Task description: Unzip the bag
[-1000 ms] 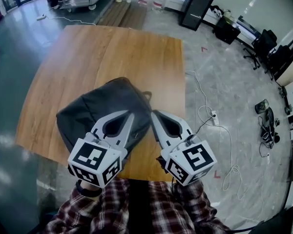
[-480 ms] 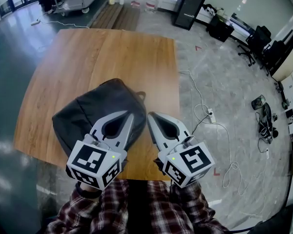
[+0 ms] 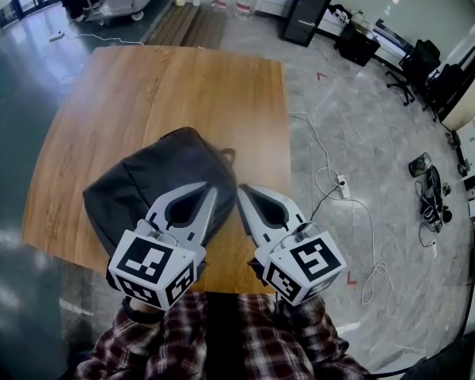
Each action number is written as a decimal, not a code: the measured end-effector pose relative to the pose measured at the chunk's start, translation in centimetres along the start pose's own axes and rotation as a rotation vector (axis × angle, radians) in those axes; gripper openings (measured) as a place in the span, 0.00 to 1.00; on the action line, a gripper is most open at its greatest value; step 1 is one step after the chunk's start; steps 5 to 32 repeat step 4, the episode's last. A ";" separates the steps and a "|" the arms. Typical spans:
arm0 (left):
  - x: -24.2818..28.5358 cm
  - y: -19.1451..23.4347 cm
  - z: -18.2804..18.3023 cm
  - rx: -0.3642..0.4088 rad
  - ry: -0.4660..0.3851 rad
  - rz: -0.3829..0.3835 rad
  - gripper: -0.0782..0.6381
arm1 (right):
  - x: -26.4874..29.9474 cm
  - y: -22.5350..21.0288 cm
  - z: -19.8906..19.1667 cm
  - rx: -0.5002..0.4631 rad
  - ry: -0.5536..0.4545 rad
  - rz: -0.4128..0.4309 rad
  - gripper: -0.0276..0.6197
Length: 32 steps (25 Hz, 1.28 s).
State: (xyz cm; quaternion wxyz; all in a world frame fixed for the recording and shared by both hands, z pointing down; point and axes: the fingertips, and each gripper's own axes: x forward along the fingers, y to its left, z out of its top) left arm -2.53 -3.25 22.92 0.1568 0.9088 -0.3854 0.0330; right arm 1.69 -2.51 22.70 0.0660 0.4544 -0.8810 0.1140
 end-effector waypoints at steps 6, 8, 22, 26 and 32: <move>0.3 -0.1 0.3 0.005 0.005 -0.004 0.12 | 0.1 -0.1 0.3 0.010 -0.002 0.006 0.05; 0.3 -0.1 0.3 0.005 0.005 -0.004 0.12 | 0.1 -0.1 0.3 0.010 -0.002 0.006 0.05; 0.3 -0.1 0.3 0.005 0.005 -0.004 0.12 | 0.1 -0.1 0.3 0.010 -0.002 0.006 0.05; 0.3 -0.1 0.3 0.005 0.005 -0.004 0.12 | 0.1 -0.1 0.3 0.010 -0.002 0.006 0.05; 0.3 -0.1 0.3 0.005 0.005 -0.004 0.12 | 0.1 -0.1 0.3 0.010 -0.002 0.006 0.05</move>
